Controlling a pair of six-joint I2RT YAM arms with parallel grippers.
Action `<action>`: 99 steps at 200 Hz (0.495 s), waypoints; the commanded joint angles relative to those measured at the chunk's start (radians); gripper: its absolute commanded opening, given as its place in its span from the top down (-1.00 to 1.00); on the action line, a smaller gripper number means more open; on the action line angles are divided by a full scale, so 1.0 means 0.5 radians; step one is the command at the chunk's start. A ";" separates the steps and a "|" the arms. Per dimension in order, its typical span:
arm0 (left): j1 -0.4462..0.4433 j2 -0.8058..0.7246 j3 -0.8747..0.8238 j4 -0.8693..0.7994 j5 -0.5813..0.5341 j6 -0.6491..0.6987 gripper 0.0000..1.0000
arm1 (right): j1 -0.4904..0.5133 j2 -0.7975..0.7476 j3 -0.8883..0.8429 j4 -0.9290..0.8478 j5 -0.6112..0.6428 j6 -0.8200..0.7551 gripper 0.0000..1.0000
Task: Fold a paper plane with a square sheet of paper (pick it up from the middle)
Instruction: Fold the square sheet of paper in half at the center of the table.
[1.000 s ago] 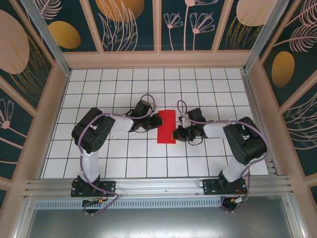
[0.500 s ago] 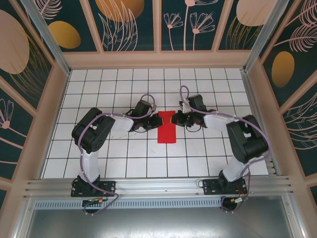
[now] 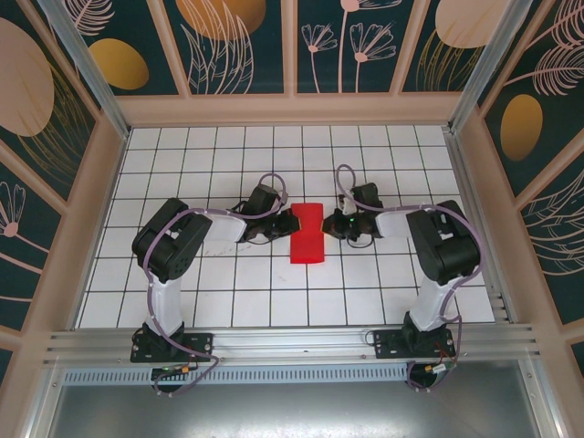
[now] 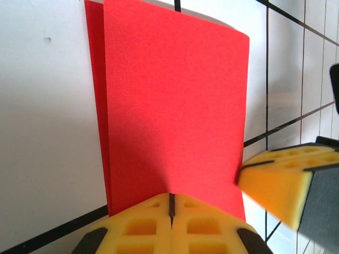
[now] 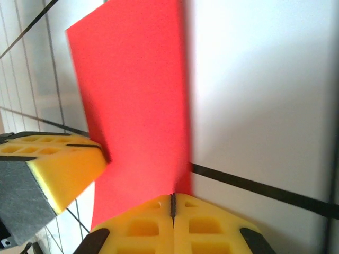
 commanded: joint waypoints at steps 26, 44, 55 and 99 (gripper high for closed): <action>0.026 0.245 -0.151 -0.628 -0.398 0.095 1.00 | 0.086 0.027 0.232 -0.053 0.040 0.013 1.00; 0.027 0.241 -0.149 -0.631 -0.398 0.098 1.00 | 0.117 0.160 0.338 -0.002 0.026 0.051 1.00; 0.028 0.240 -0.150 -0.632 -0.398 0.101 1.00 | 0.119 0.237 0.389 0.005 0.029 0.059 1.00; 0.027 0.226 -0.173 -0.642 -0.405 0.111 1.00 | 0.012 0.407 0.475 -0.008 0.112 0.058 1.00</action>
